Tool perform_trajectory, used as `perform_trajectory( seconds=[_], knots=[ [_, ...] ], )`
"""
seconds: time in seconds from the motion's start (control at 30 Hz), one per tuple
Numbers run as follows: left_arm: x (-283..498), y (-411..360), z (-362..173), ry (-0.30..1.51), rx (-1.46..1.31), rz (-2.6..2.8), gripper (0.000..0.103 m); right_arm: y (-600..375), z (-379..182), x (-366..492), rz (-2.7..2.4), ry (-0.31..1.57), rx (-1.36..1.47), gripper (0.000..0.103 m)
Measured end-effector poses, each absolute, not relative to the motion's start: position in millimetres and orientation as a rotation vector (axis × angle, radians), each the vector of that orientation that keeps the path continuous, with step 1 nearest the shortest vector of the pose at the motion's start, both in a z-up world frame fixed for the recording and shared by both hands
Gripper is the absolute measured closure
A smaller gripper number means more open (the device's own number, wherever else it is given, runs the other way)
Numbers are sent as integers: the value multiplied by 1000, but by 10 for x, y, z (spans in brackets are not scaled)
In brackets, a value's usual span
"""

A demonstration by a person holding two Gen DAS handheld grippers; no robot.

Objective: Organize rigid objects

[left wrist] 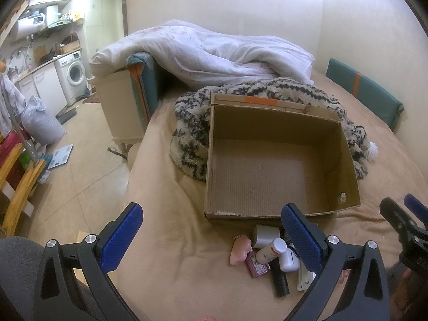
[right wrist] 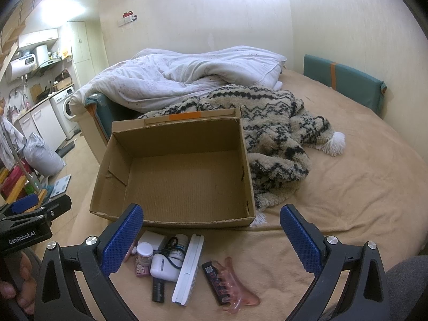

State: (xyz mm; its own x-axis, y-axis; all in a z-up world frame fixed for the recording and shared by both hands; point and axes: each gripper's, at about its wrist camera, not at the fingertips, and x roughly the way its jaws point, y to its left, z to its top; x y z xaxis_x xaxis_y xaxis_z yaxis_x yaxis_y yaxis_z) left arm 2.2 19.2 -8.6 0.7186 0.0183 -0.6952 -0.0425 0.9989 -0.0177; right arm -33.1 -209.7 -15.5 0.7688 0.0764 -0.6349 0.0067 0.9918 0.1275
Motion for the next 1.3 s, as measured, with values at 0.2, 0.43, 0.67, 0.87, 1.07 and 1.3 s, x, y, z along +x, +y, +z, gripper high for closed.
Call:
perform_trajectory(
  seconds=[0.2, 0.43, 0.67, 0.87, 1.07, 1.3],
  knots=[
    [18, 191, -80, 769, -33, 33, 0, -2092, -153, -333, 38, 693, 124, 0],
    [19, 204, -83, 769, -33, 33, 0, -2093, -154, -332, 36, 692, 124, 0],
    [21, 189, -79, 770, -32, 34, 0, -2092, -155, -333, 37, 691, 122, 0],
    [19, 192, -80, 767, -34, 32, 0, -2093, -156, -351, 35, 687, 118, 0],
    [6, 132, -68, 767, -26, 32, 0, -2131, -104, -290, 28, 693, 121, 0],
    [19, 132, -72, 775, -37, 33, 0, -2142, -138, -279, 47, 707, 134, 0]
  ],
)
